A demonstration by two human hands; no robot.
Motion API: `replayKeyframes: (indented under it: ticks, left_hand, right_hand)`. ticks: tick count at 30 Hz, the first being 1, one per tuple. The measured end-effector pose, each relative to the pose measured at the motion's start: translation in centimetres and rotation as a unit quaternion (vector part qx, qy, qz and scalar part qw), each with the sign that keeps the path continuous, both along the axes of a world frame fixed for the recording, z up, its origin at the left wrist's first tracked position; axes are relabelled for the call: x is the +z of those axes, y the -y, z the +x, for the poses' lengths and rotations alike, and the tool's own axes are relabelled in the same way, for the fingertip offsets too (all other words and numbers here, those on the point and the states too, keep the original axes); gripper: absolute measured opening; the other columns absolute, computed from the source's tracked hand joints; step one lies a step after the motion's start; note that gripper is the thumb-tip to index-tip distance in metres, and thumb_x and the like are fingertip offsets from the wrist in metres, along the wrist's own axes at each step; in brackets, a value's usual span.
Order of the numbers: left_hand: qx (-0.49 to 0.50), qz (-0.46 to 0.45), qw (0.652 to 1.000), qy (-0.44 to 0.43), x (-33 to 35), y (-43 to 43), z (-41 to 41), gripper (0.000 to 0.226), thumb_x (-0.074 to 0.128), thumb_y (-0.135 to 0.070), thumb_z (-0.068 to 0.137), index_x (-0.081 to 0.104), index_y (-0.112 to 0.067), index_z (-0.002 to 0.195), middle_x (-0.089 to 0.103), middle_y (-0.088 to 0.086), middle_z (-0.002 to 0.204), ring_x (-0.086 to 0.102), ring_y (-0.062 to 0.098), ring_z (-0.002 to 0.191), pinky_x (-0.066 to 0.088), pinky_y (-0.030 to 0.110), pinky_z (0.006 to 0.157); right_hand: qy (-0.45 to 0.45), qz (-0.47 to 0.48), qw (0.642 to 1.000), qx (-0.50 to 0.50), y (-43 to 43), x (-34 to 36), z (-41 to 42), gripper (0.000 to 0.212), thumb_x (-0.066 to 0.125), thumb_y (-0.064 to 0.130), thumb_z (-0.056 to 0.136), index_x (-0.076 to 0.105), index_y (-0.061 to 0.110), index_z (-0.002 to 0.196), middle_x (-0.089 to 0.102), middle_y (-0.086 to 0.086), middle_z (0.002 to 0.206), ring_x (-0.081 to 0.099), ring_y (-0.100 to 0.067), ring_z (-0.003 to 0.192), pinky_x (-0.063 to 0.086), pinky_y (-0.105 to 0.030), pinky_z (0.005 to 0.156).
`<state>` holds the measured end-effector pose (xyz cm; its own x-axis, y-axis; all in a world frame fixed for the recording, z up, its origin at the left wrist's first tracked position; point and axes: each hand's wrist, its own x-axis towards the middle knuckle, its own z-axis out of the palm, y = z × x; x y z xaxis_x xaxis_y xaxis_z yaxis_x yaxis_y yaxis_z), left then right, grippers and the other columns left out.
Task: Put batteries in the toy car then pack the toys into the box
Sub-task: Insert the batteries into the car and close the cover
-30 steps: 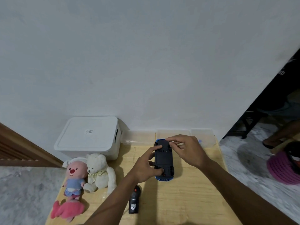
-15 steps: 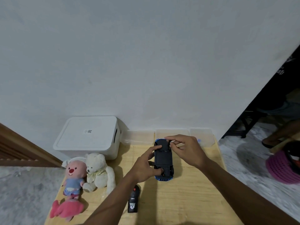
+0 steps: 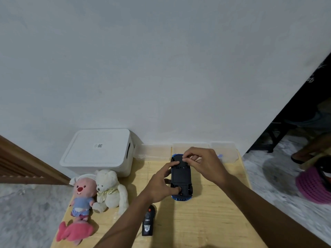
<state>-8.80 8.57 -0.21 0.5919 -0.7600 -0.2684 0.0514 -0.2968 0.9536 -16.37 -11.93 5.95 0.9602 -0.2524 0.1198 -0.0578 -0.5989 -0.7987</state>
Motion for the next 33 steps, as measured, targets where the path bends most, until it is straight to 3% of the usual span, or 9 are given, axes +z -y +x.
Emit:
replayKeyframes:
  ticks: [3, 8, 12, 17, 20, 25, 29, 31, 33]
  left_hand:
    - [0.004, -0.002, 1.0, -0.001, 0.0, 0.0, 0.1, 0.084, 0.083, -0.003, 0.076, 0.05, -0.046, 0.14, 0.063, -0.001, 0.132, 0.068, 0.014, 0.095, 0.061, 0.032, 0.082]
    - [0.004, -0.002, 1.0, -0.01, 0.1, 0.1, 0.2, 0.083, 0.082, 0.0, 0.077, 0.049, -0.042, 0.142, 0.062, -0.002, 0.132, 0.067, 0.015, 0.095, 0.061, 0.032, 0.082]
    - [0.004, -0.001, 1.0, -0.008, 0.0, 0.2, 0.1, 0.084, 0.083, -0.003, 0.076, 0.049, -0.046, 0.14, 0.062, -0.002, 0.132, 0.068, 0.016, 0.097, 0.061, 0.033, 0.083]
    - [0.0, 0.006, 1.0, -0.002, 0.0, 0.0, 0.2, 0.084, 0.084, -0.005, 0.076, 0.049, -0.046, 0.14, 0.061, -0.003, 0.134, 0.069, 0.017, 0.101, 0.06, 0.032, 0.083]
    - [0.0, 0.009, 1.0, -0.001, -0.1, -0.1, 0.2, 0.084, 0.084, -0.006, 0.076, 0.049, -0.049, 0.139, 0.061, -0.004, 0.135, 0.068, 0.02, 0.103, 0.06, 0.032, 0.083]
    - [0.004, 0.004, 1.0, 0.0, -0.2, -0.2, 0.1, 0.084, 0.083, -0.006, 0.075, 0.05, -0.049, 0.139, 0.062, -0.002, 0.134, 0.068, 0.015, 0.1, 0.061, 0.034, 0.086]
    - [0.003, 0.004, 1.0, -0.007, -0.2, -0.1, 0.3, 0.085, 0.083, -0.005, 0.075, 0.049, -0.048, 0.14, 0.061, 0.0, 0.134, 0.068, 0.019, 0.099, 0.062, 0.035, 0.083]
    - [0.0, 0.004, 1.0, -0.005, -0.2, -0.1, 0.3, 0.084, 0.083, -0.004, 0.076, 0.049, -0.047, 0.14, 0.06, 0.001, 0.134, 0.068, 0.018, 0.1, 0.061, 0.034, 0.084]
    - [-0.003, 0.002, 1.0, -0.004, -0.1, 0.0, 0.3, 0.084, 0.083, -0.004, 0.076, 0.049, -0.046, 0.14, 0.06, 0.001, 0.135, 0.068, 0.017, 0.101, 0.061, 0.033, 0.085]
  right_hand:
    - [0.003, 0.003, 1.0, 0.003, 0.1, -0.4, -0.2, 0.017, 0.075, 0.019, 0.089, 0.079, 0.026, 0.104, 0.076, 0.016, 0.098, 0.07, -0.002, 0.088, 0.056, -0.018, 0.077]
    - [-0.002, -0.013, 1.0, 0.028, 0.1, -1.0, -0.8, 0.038, 0.06, 0.009, 0.098, 0.067, 0.026, 0.131, 0.071, 0.013, 0.114, 0.068, 0.0, 0.1, 0.054, -0.012, 0.079]
    - [0.007, -0.018, 1.0, 0.014, 0.3, -0.7, -0.2, 0.029, 0.061, 0.013, 0.098, 0.073, 0.025, 0.122, 0.073, 0.015, 0.113, 0.066, -0.001, 0.103, 0.056, -0.017, 0.079]
    - [0.021, 0.023, 0.999, -0.019, 0.3, -0.5, 0.2, 0.011, 0.077, 0.016, 0.088, 0.077, 0.026, 0.093, 0.075, 0.017, 0.088, 0.07, -0.007, 0.086, 0.056, -0.021, 0.074]
    - [0.016, 0.028, 0.999, -0.033, 0.2, -0.7, 0.2, 0.008, 0.081, 0.021, 0.084, 0.076, 0.027, 0.084, 0.074, 0.017, 0.083, 0.07, -0.008, 0.078, 0.059, -0.031, 0.069]
    - [0.013, 0.038, 0.999, -0.033, 0.1, -1.2, -0.3, 0.015, 0.078, 0.02, 0.087, 0.079, 0.031, 0.097, 0.076, 0.019, 0.094, 0.072, -0.006, 0.084, 0.061, -0.034, 0.074]
    - [-0.003, -0.001, 1.0, -0.006, 0.3, -1.0, -1.0, 0.027, 0.068, 0.016, 0.095, 0.075, 0.029, 0.117, 0.073, 0.019, 0.107, 0.067, 0.004, 0.097, 0.057, -0.015, 0.075]
    - [0.002, -0.007, 1.0, 0.004, 0.4, -0.8, -0.9, 0.026, 0.067, 0.013, 0.095, 0.075, 0.026, 0.117, 0.073, 0.018, 0.108, 0.066, 0.007, 0.099, 0.053, -0.009, 0.075]
    - [0.003, 0.014, 1.0, -0.005, 0.5, -0.6, -0.6, 0.018, 0.071, 0.014, 0.092, 0.078, 0.022, 0.108, 0.075, 0.015, 0.102, 0.068, 0.004, 0.096, 0.055, -0.012, 0.075]
